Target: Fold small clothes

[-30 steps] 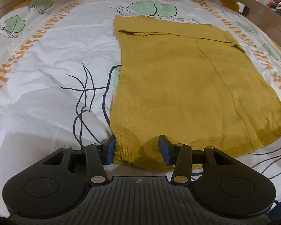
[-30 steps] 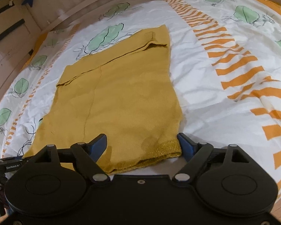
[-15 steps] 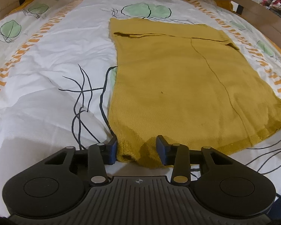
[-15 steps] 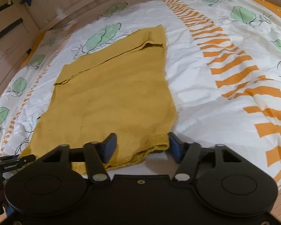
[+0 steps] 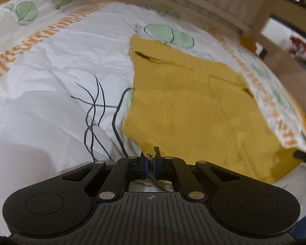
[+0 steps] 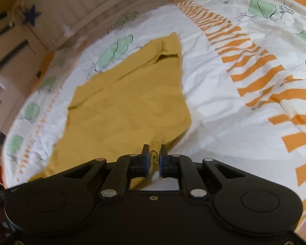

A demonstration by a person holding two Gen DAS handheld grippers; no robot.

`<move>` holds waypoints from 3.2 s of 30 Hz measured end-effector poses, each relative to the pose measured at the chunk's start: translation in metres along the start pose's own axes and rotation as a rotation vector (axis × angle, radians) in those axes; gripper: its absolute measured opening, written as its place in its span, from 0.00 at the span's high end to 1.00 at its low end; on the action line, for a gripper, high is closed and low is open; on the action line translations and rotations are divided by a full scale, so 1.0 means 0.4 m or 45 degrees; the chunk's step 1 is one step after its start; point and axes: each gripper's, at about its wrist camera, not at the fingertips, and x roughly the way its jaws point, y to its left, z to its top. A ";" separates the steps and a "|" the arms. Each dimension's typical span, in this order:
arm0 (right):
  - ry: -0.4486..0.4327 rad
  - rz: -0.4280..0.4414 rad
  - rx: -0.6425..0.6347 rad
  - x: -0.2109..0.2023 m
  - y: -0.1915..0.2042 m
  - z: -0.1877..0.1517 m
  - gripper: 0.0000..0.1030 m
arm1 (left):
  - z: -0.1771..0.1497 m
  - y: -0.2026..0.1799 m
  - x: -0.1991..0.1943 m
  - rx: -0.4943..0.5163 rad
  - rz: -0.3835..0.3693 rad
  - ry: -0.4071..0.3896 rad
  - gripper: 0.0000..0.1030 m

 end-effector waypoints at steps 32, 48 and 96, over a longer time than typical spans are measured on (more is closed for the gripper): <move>-0.286 0.217 0.181 0.244 -0.016 0.454 0.85 | 0.482 -0.028 0.154 -0.148 -0.113 -0.355 0.97; -0.205 0.069 0.200 0.533 -0.060 0.579 0.85 | 0.595 0.017 0.444 -0.186 -0.023 -0.236 0.97; 0.053 -0.255 -0.718 0.512 0.199 0.211 0.37 | 0.275 -0.086 0.413 0.307 0.146 0.072 0.68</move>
